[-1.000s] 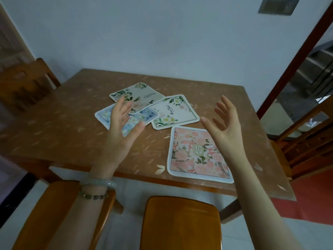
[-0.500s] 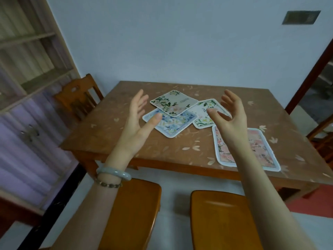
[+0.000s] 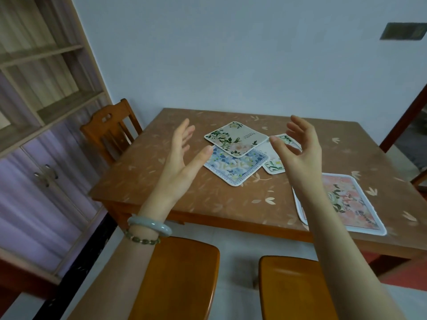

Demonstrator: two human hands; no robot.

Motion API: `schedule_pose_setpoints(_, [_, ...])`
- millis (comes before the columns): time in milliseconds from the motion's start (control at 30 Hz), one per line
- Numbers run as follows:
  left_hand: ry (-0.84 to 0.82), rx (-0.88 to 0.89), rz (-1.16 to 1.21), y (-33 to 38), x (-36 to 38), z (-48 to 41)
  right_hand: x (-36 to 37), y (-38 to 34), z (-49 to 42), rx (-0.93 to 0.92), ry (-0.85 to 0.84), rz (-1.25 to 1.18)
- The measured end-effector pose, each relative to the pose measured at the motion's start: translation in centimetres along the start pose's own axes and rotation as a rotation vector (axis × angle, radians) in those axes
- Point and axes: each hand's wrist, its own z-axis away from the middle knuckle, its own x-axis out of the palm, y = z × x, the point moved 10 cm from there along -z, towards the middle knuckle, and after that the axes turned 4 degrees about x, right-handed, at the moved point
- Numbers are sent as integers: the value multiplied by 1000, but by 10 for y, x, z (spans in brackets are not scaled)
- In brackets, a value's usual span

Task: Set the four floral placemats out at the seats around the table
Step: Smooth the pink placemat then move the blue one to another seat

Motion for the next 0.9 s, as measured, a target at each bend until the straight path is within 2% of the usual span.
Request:
schedule_pose_setpoints(267, [1,-103,10,-84,21,-66,34,71,-72,45,31,2])
schedule_pose_setpoints(533, [-3,-197,-116,-204,59,-145,76,210,-150,151,30,-31])
schedule_pose_setpoints(900, [-65,-284,-244,-373,107,-219,113,375,-166,329,59,23])
